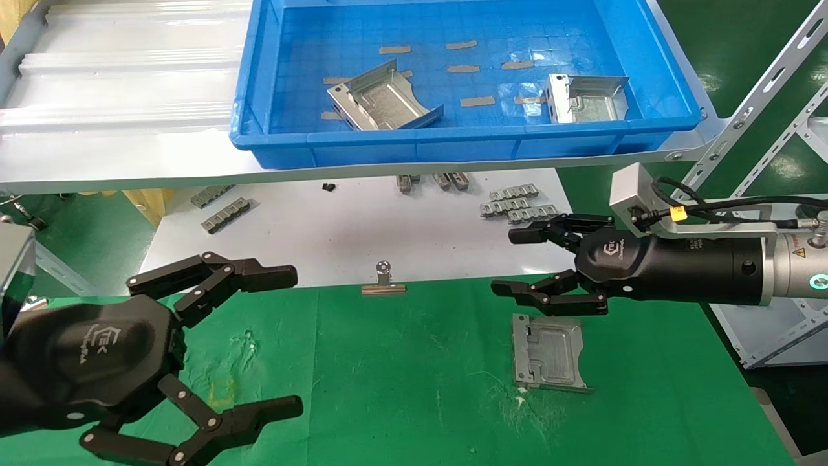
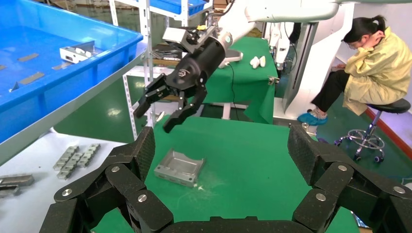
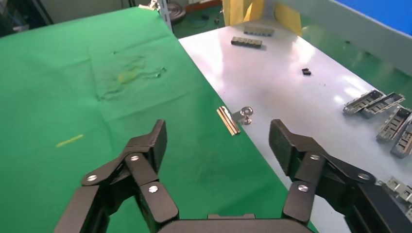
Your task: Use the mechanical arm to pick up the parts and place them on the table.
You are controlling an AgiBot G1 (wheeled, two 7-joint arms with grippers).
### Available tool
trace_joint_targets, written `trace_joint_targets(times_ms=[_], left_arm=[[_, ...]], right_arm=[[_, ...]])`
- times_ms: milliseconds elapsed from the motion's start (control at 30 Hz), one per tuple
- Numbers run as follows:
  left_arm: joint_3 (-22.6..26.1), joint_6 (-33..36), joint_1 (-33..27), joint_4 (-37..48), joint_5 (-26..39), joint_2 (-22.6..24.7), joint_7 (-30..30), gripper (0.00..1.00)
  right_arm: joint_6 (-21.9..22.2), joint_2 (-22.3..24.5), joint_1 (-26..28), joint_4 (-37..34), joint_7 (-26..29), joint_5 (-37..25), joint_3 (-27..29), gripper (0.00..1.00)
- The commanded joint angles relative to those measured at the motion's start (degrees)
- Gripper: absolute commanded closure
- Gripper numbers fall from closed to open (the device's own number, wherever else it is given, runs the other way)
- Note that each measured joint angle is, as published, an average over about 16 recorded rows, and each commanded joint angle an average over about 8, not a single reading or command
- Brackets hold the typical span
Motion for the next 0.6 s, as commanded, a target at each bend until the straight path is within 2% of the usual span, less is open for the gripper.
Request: trace_joint_targets(times_ms=[33,300,600], left_arm=[[0.0,0.0,0.0,0.0,0.0,0.0,0.0,0.00],[0.0,0.0,0.0,0.0,0.0,0.0,0.0,0.00],[0.0,0.0,0.0,0.0,0.0,0.0,0.0,0.00]], right_arm=[[0.0,0.4,-0.3,0.6,1.2,1.4,0.7,0.00],[0.2,0.3,-0.8,1.2,0.4,-0.2,0.9,0.00],[0.9,2.8,-5.9,9.9,4.1,-0.7,8.2,0.00]])
